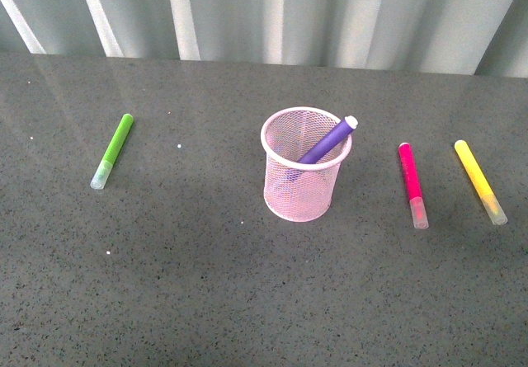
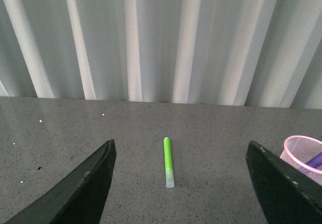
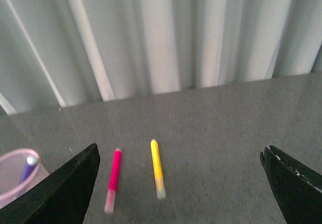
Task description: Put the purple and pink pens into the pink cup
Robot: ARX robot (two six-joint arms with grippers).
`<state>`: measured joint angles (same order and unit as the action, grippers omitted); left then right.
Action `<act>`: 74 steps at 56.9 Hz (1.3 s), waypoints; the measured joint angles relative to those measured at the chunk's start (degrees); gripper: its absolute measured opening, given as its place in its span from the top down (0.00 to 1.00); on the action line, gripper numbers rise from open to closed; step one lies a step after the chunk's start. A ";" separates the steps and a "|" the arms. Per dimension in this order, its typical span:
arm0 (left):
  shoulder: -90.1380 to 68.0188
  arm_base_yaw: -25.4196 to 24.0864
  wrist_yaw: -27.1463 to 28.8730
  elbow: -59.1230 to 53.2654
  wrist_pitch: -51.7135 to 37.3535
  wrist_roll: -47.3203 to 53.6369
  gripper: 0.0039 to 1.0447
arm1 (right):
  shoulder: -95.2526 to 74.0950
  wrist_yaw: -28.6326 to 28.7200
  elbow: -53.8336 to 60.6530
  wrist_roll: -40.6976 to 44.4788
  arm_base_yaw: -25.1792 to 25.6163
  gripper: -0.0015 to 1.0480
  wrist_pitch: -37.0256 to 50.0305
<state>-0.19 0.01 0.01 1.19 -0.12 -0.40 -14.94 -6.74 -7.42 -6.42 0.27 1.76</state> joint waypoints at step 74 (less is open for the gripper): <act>0.04 0.00 0.00 0.00 0.09 0.15 0.06 | -102.57 3.17 -58.42 -8.90 -10.27 0.07 -6.99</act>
<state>-0.14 0.01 0.01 1.19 -0.03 -0.25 -117.51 -3.57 -65.84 -15.31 -10.00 -5.23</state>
